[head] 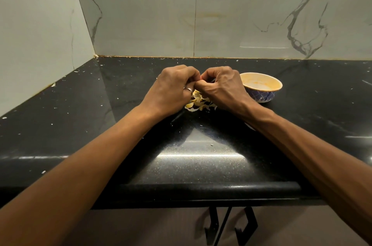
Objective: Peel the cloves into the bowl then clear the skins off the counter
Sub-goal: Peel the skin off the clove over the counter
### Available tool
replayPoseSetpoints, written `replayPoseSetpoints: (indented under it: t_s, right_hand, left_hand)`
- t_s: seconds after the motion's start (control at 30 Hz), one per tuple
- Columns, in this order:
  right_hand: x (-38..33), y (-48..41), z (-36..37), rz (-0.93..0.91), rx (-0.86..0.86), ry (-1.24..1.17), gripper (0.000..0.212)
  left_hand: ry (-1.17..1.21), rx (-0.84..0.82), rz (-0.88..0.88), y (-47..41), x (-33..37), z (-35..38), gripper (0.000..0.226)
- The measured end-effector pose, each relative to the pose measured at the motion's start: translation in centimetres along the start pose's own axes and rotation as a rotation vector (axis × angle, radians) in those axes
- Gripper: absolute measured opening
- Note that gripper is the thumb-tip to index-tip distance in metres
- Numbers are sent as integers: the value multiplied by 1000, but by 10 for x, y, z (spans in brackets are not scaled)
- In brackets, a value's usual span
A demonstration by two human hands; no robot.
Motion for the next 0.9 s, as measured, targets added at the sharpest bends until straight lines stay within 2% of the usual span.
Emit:
replayPoseSetpoints:
  t_s: [0.4,0.6,0.7,0.77,0.83,0.9]
  right_hand:
    - [9,-4,3,143,-12,-218,14]
    - [16,-5,9,221,-88,-375,13]
    - [18,-7,10,220,-97,-384,12]
    - [18,-8,10,205,-86,-376,13]
    - [18,-9,10,190,-80,-383,13]
    - [16,-9,9,176,-82,-399,11]
  left_hand:
    - [-18,18,-146,0,-8,-3,7]
    - [27,25,-235,0,-6,-6,7]
    - [115,75,-351,0,-11,-8,8]
    - [244,108,-450,1,-16,-7,21]
    - [366,86,-541,2,-18,-4,29]
    - [486,52,-617,4,-19,1,28]
Point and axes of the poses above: each hand's wrist, its own y-axis away from the middle knuckle, its own z-axis out of the palm, x = y × z, the point moved 5 cm from there along -y, towards the middle knuckle, and after that the axes turned 13 degrees about y, right-handed, at the moved point
